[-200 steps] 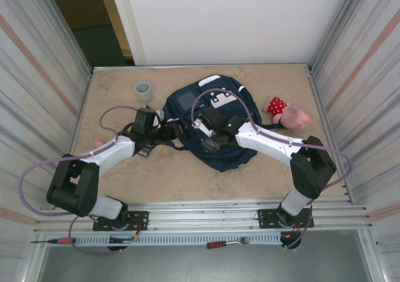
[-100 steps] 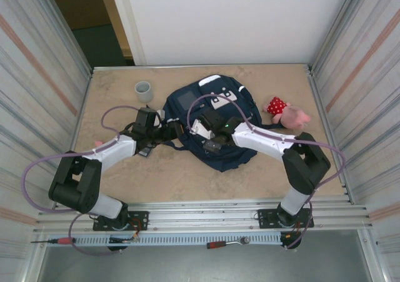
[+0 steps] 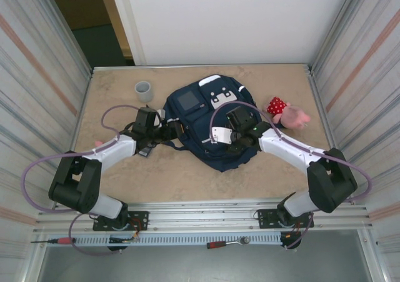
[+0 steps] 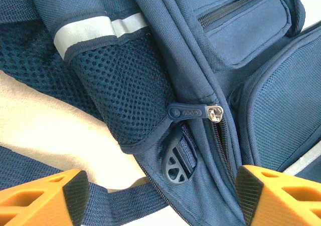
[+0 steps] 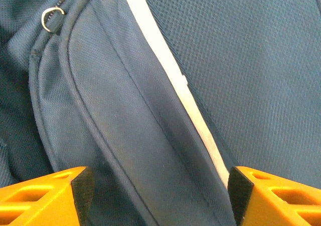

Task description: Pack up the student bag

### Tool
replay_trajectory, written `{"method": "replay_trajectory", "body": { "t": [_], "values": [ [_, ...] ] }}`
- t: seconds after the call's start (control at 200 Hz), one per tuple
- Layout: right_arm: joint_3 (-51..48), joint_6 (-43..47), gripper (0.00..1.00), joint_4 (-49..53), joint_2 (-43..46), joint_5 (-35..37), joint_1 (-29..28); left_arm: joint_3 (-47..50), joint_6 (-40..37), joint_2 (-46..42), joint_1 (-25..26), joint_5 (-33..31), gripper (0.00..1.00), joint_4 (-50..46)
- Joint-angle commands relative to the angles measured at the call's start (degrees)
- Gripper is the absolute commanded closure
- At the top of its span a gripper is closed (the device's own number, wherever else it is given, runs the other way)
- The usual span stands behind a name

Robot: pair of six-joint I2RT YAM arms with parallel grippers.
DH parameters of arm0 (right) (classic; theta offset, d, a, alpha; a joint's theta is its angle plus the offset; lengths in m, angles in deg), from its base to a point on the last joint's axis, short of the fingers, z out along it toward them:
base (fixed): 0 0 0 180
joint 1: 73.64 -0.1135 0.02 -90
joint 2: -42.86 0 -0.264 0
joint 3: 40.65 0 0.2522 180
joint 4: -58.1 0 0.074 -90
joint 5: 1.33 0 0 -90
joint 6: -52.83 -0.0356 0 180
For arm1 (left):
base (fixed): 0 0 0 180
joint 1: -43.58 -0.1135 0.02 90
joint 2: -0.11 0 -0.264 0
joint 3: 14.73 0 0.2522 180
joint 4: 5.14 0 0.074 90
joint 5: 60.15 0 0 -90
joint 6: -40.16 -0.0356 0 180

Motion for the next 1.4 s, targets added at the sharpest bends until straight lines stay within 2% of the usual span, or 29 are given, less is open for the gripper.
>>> {"method": "replay_trajectory", "body": {
  "t": [0.0, 0.13, 0.21, 0.256, 0.351, 0.471, 0.541, 0.712, 0.812, 0.972, 1.032, 1.077, 1.193, 1.393],
  "values": [
    [-0.23, 5.59, 0.30, -3.83, -2.64, -2.24, 0.17, -1.46, -1.58, -1.16, -0.44, -0.09, 0.21, -0.63],
    [-0.16, 5.11, 0.31, -8.85, -4.47, -2.44, 0.38, -1.12, -1.49, -1.54, -0.44, 0.19, 0.21, -0.74],
    [0.67, 5.37, 0.39, -10.13, -5.76, -2.06, 0.47, -0.90, -1.57, -1.64, -0.44, 0.13, 0.22, -0.71],
    [1.43, 5.57, 0.48, -10.07, -6.54, -1.54, 0.50, -0.84, -1.95, -1.64, -0.44, 0.10, 0.22, -0.59],
    [3.71, 5.65, 0.78, -6.64, -5.93, -1.86, 0.58, -0.99, -5.46, -1.64, -0.44, 1.56, 0.22, 0.58],
    [8.74, 3.16, 1.00, 2.67, -1.43, -12.76, 3.05, 0.20, -12.94, -2.84, -0.47, 3.63, 0.22, 4.46],
    [10.69, 2.66, 1.00, 5.56, 0.95, -15.66, 3.96, 1.42, -18.00, -3.22, -0.45, 4.74, 0.22, 8.12],
    [13.30, 3.25, 1.00, 8.50, 3.74, -17.44, 5.53, 0.31, -30.27, -1.35, -0.44, 8.93, 0.23, 12.07],
    [14.41, 3.28, 1.00, 9.27, 4.28, -18.18, 6.78, -1.78, -37.34, 0.05, -0.44, 11.27, 0.24, 10.45],
    [15.46, 3.14, 1.00, 9.28, 4.13, -19.45, 9.04, -4.59, -49.09, 1.97, -0.55, 10.96, 0.29, 5.06],
    [15.70, 3.32, 1.00, 9.32, 3.77, -19.46, 9.33, -5.67, -50.86, 3.16, -1.86, 15.67, 0.29, 5.30],
    [15.80, 3.21, 1.00, 9.28, 3.41, -19.39, 9.35, -7.25, -55.79, 3.90, -2.14, 18.07, 0.31, 3.21],
    [15.34, 2.68, 1.00, 8.79, 3.21, -19.46, 9.42, -11.61, -64.24, 6.53, -2.03, 17.28, 0.29, -3.51],
    [14.83, 2.43, 1.00, 8.04, 3.31, -19.04, 9.44, -16.89, -81.71, 11.52, -2.11, 11.62, 0.21, -15.25]
  ]
}}
